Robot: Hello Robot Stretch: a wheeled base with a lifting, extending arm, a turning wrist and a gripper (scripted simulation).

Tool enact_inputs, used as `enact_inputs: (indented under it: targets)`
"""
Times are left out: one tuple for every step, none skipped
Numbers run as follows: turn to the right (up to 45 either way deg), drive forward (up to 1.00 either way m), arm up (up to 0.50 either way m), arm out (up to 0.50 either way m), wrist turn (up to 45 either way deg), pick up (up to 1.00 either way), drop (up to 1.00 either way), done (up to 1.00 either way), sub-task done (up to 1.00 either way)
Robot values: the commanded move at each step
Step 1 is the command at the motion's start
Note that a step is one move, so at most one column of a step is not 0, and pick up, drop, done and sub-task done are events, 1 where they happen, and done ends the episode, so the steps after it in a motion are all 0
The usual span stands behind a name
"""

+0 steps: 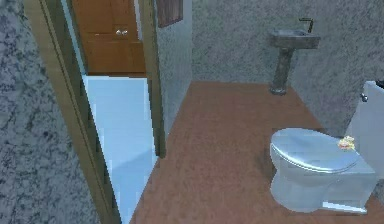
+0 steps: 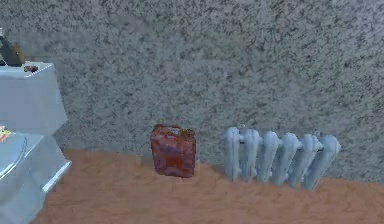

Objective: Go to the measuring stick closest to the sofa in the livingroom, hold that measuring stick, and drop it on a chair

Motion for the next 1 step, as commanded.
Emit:
enact_inputs:
  targets:
    - [0.0,0.75,0.0,0.0,0.0,0.0,0.0,0.0,0.0]
